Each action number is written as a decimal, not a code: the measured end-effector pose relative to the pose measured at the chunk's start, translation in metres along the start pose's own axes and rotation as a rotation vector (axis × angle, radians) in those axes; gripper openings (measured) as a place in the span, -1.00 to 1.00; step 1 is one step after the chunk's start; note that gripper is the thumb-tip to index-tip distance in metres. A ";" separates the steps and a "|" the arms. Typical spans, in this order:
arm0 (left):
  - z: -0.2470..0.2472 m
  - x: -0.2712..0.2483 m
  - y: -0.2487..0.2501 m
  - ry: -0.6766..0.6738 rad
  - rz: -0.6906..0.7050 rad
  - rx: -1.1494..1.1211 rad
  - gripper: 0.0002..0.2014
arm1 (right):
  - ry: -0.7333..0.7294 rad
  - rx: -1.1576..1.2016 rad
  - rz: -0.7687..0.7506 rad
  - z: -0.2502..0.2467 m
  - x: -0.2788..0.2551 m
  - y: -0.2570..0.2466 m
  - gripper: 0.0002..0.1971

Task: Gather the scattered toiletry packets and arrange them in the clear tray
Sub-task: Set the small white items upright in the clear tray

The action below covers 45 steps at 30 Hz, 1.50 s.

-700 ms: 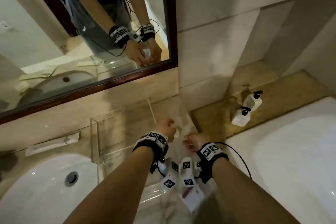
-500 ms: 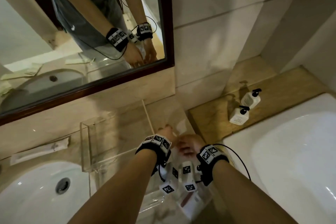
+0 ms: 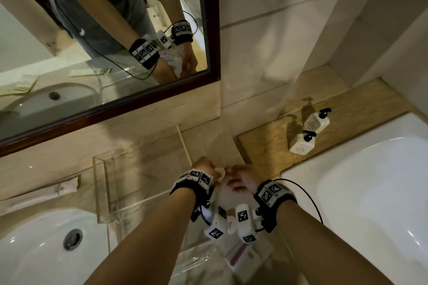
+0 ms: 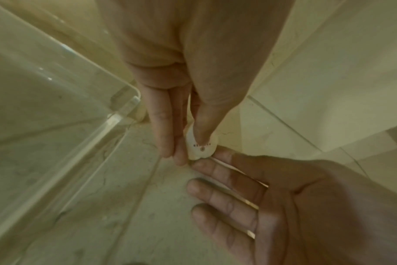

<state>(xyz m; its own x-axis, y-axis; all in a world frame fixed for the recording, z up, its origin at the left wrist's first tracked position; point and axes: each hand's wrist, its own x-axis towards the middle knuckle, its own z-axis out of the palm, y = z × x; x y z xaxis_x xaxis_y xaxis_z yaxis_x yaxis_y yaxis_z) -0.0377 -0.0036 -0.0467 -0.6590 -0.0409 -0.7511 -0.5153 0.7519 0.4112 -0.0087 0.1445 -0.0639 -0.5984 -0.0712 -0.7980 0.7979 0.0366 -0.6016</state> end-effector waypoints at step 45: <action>0.007 -0.054 -0.106 0.191 -0.212 -0.775 -0.89 | -0.008 -1.102 -0.057 0.028 -0.042 0.007 -0.84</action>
<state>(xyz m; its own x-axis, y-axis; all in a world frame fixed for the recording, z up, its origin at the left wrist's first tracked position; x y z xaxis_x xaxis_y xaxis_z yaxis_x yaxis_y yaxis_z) 0.0564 -0.0768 -0.0538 -0.5512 -0.2948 -0.7805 -0.8249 0.0518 0.5630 0.0245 0.1195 -0.0338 -0.6284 -0.1076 -0.7704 0.2652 0.9014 -0.3422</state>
